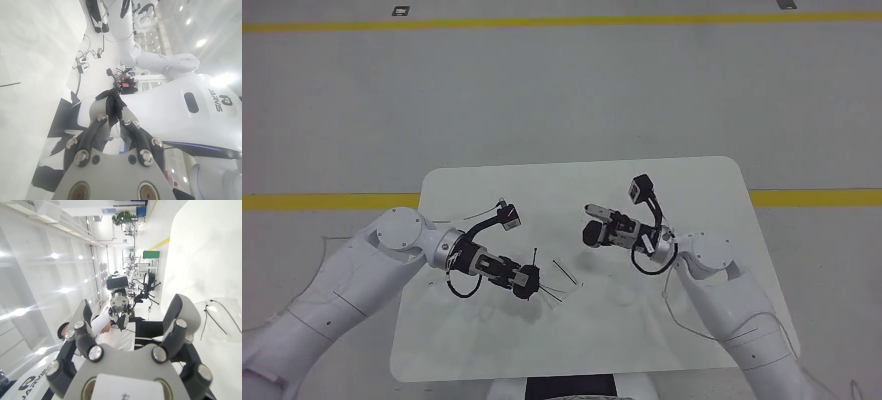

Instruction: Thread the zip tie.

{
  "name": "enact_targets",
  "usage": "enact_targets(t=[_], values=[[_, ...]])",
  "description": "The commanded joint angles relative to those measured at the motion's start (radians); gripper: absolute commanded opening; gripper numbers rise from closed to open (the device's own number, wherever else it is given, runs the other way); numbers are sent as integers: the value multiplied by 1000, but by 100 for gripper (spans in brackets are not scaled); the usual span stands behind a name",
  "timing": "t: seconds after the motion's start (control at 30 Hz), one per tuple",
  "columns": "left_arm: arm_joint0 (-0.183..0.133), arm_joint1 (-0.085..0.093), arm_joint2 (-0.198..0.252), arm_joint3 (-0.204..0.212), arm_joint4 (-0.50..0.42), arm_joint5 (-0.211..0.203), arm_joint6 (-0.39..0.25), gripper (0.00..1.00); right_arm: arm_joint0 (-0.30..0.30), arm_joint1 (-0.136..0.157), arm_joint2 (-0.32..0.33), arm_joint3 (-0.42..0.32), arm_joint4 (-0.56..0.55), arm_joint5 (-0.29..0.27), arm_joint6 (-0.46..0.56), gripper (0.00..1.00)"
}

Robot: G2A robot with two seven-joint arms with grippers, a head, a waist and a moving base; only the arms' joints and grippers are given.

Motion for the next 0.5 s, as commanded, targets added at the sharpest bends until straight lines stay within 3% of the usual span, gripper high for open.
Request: enact_targets(t=[0.0, 0.27, 0.47], values=[[0, 0, 0, 0, 0, 0, 0, 0, 24, -3, -30, 12, -4, 5, 34, 100], [0, 0, 0, 0, 0, 0, 0, 0, 122, -18, -115, 93, 12, -30, 155, 100], [0, 0, 0, 0, 0, 0, 0, 0, 122, -18, -115, 93, 12, -30, 155, 100]])
